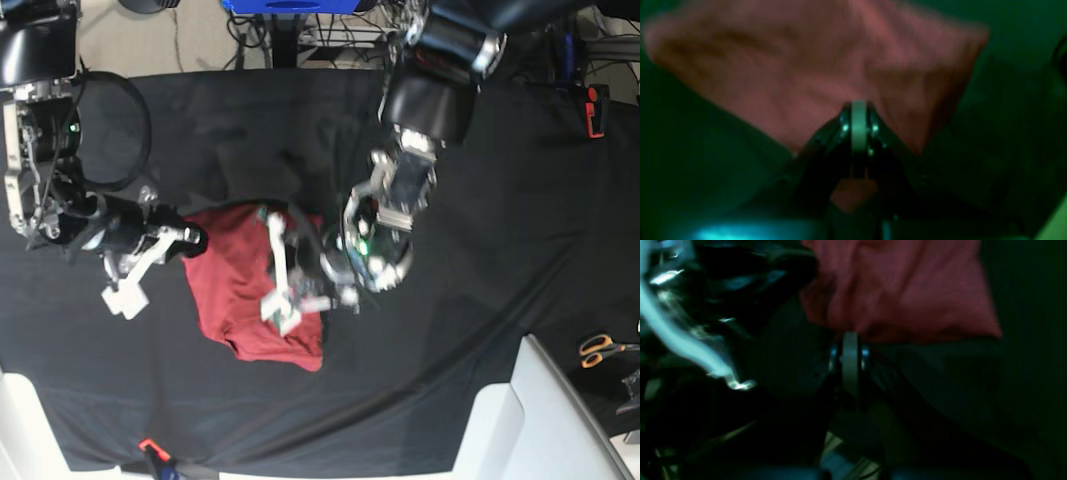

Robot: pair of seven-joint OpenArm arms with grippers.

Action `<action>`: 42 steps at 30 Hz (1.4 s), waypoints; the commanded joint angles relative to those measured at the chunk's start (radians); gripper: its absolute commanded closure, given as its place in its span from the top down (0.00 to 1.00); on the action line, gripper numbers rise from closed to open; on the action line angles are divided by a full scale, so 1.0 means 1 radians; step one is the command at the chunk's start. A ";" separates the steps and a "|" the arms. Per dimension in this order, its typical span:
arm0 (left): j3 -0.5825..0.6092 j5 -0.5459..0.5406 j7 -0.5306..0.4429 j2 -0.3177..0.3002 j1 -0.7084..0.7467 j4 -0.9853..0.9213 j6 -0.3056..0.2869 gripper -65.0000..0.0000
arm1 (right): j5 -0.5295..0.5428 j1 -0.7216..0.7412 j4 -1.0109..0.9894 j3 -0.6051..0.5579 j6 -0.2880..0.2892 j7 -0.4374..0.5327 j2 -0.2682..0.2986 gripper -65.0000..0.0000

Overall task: Fold the T-shirt properly
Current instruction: 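Release the shirt and lift both grippers away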

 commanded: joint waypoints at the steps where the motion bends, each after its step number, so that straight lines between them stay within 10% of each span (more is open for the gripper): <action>1: 0.000 -0.015 -0.020 0.014 -0.020 0.020 -0.004 0.00 | 0.012 0.012 -0.014 0.002 0.031 0.026 0.009 0.02; 17: 0.010 -0.005 -0.052 -0.007 0.003 -0.058 0.061 0.00 | -0.280 0.115 -0.174 0.001 0.264 0.069 -0.083 0.02; 28: 0.003 -0.005 -0.176 -0.040 0.004 -0.254 0.085 0.00 | -0.413 0.149 -0.488 0.004 0.405 0.263 -0.098 0.02; 42: -0.053 -0.006 -0.169 -0.096 0.116 0.134 0.085 0.00 | -0.418 0.040 -0.175 0.002 0.365 0.209 -0.097 0.02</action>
